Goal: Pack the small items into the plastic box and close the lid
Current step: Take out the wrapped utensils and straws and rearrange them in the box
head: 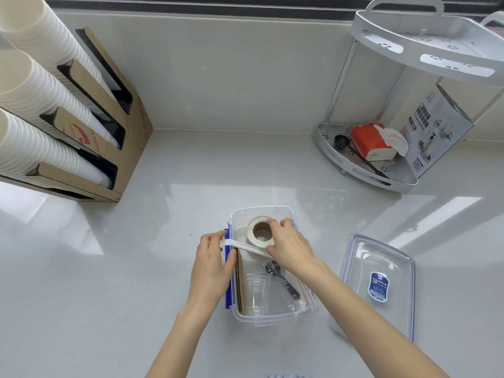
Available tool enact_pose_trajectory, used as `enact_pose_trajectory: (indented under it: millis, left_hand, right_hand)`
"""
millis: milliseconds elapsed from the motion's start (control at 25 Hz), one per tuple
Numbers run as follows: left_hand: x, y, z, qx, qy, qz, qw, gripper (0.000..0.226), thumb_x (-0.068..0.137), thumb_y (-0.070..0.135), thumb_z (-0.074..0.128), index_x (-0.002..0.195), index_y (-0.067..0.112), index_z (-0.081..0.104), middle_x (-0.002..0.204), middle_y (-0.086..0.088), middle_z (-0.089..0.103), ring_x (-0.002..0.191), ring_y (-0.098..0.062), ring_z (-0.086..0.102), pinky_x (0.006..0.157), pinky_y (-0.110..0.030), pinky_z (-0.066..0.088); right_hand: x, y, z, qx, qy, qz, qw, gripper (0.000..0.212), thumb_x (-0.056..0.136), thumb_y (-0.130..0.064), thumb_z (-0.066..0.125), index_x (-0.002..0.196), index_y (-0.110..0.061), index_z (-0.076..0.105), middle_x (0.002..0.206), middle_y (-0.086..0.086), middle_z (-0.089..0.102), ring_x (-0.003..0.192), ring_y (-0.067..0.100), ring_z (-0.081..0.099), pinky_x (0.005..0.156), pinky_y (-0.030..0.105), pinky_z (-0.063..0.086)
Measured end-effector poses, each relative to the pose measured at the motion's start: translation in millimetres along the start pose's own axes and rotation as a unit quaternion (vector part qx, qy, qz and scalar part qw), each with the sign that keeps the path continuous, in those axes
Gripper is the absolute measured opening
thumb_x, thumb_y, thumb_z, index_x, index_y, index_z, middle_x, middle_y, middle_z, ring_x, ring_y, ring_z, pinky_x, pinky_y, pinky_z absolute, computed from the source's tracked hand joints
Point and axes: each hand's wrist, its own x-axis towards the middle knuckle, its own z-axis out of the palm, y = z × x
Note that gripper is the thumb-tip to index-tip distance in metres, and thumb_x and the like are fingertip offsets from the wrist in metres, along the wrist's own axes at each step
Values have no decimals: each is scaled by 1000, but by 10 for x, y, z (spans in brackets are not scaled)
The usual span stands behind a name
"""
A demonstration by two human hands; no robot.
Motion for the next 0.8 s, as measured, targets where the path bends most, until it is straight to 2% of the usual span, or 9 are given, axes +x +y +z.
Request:
enact_pose_trajectory:
  millis: [80, 200, 360, 520, 680, 800]
  left_hand:
    - [10, -16, 11, -15, -12, -10, 1000, 38, 86, 16, 53, 124, 12, 47, 121, -7, 50, 99, -15, 53, 80, -22, 40]
    - [-1, -18, 35, -39, -26, -25, 999, 37, 86, 16, 53, 123, 12, 47, 124, -6, 54, 106, -18, 55, 89, -28, 44]
    - [-8, -9, 34, -60, -24, -25, 998, 36, 86, 13, 54, 121, 12, 48, 122, -5, 57, 99, -14, 56, 88, -26, 44]
    - [-5, -3, 19, -69, -16, -28, 997, 35, 86, 11, 54, 120, 10, 50, 120, -7, 59, 105, -20, 56, 92, -32, 47]
    - [2, 11, 18, -76, -10, -34, 996, 32, 85, 11, 54, 117, 9, 51, 116, -7, 60, 100, -21, 57, 87, -29, 47]
    - [10, 13, 17, -59, -11, -37, 998, 18, 84, 13, 56, 101, 11, 53, 104, -6, 60, 87, -20, 56, 73, -26, 43]
  right_hand:
    - [30, 7, 21, 0, -9, 6, 1000, 42, 85, -4, 44, 127, -10, 43, 126, 18, 41, 109, 37, 49, 86, 40, 43]
    - [62, 17, 42, 24, -8, 4, 1000, 34, 86, -8, 48, 119, -12, 55, 126, 16, 42, 110, 36, 50, 90, 38, 41]
    - [81, -20, 79, 66, 1, -11, 998, 31, 85, -17, 55, 115, -15, 60, 124, 14, 44, 107, 35, 52, 91, 36, 41]
    - [111, -79, 140, 98, -1, -18, 995, 32, 83, -13, 54, 115, -14, 59, 126, 13, 43, 103, 32, 55, 95, 37, 42]
    - [92, -5, 127, 117, -22, -38, 992, 39, 85, -11, 50, 124, -17, 50, 131, 10, 43, 112, 27, 52, 99, 36, 40]
    - [34, 73, 38, 138, -11, -48, 989, 38, 86, -13, 48, 124, -20, 50, 128, 6, 46, 109, 20, 54, 95, 28, 40]
